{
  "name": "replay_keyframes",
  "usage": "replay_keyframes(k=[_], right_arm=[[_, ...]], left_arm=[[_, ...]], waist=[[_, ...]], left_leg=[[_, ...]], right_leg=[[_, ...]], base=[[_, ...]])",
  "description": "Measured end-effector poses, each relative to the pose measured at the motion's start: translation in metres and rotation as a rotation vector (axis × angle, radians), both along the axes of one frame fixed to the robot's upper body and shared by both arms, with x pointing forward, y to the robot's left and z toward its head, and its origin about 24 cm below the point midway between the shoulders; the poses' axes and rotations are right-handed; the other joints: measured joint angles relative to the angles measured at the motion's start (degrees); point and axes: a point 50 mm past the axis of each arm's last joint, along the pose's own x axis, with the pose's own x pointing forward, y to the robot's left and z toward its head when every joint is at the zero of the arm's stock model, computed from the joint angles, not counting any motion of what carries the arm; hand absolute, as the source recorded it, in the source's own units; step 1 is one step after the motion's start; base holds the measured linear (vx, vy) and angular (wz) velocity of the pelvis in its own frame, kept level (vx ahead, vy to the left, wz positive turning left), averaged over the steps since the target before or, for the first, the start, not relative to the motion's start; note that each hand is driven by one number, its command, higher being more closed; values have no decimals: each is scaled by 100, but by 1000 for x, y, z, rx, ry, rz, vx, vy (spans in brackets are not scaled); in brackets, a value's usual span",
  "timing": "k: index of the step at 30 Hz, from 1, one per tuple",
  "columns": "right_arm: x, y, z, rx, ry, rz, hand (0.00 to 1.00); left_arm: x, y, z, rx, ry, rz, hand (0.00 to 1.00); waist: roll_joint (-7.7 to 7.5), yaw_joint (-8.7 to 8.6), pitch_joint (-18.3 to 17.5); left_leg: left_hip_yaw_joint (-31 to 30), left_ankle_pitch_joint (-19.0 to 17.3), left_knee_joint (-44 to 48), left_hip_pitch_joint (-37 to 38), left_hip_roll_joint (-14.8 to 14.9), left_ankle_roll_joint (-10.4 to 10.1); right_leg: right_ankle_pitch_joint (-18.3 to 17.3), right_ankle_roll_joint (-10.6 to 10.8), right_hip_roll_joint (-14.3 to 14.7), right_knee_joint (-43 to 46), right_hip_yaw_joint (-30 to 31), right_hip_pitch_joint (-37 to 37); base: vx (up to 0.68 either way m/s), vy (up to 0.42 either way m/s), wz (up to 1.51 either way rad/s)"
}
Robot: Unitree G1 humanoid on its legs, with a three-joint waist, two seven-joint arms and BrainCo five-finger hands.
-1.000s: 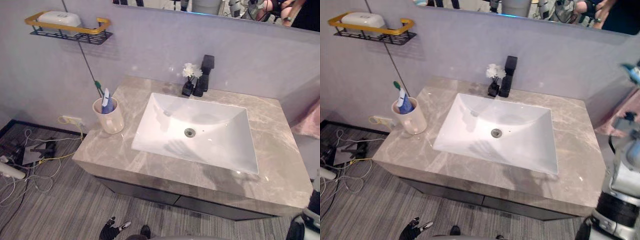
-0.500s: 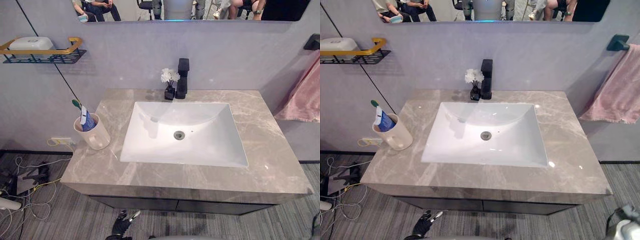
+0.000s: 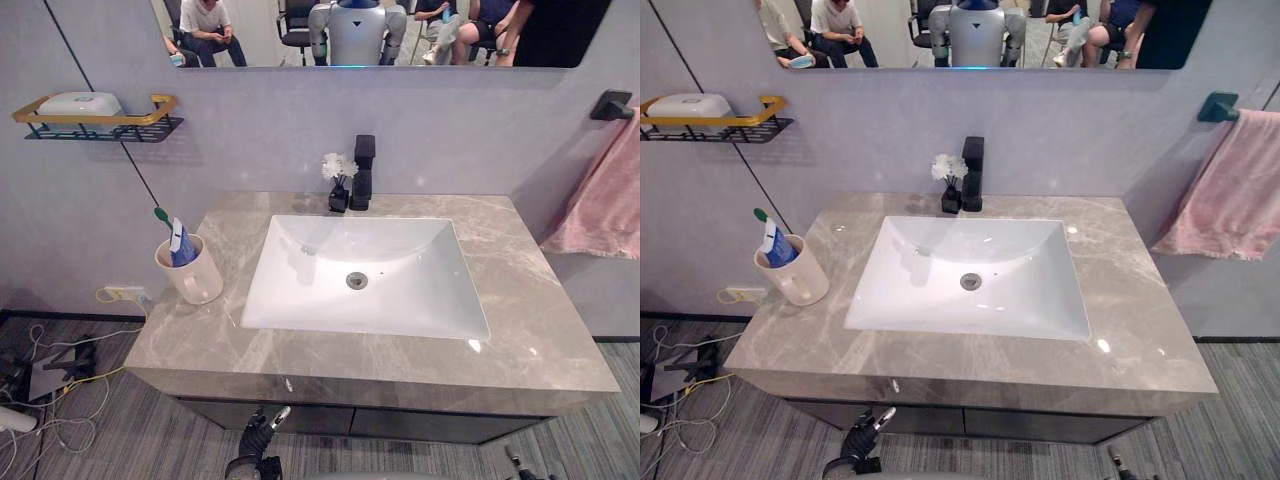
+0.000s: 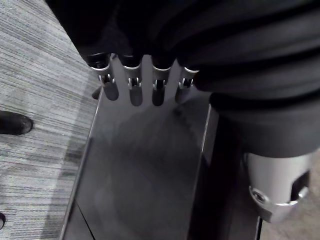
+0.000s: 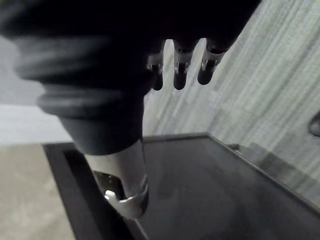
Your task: Organize washtable
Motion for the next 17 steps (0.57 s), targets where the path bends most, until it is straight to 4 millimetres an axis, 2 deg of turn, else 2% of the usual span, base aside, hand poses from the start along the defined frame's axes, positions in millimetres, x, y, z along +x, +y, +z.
replay_keyframes(k=[6,8,12,17], right_arm=[[4,22,-10,95,39,202,0],[4,31,-13,127,52,262,0],[8,36,-15,136,68,323,0],[7,38,-17,142,82,346,0]], left_arm=[[0,5,-1,24,15,-48,0],[2,8,-2,35,21,-63,0],[2,14,-2,54,23,-71,0],[4,17,-2,67,24,-102,0]], waist=[[-44,6,24],[-110,8,78],[-205,7,177],[-226,20,227]], left_leg=[[-152,0,-26,58,-46,0],[-205,1,-16,88,-64,1],[-260,3,6,102,-86,5],[-397,19,11,66,-139,26]], right_leg=[[6,14,0,-104,-86,131],[6,14,1,-111,-114,182],[6,17,-9,-114,-164,229],[-4,30,-38,-104,-258,240]], base=[[22,-10,8],[-10,-16,7],[-36,-12,6],[-26,-9,10]])
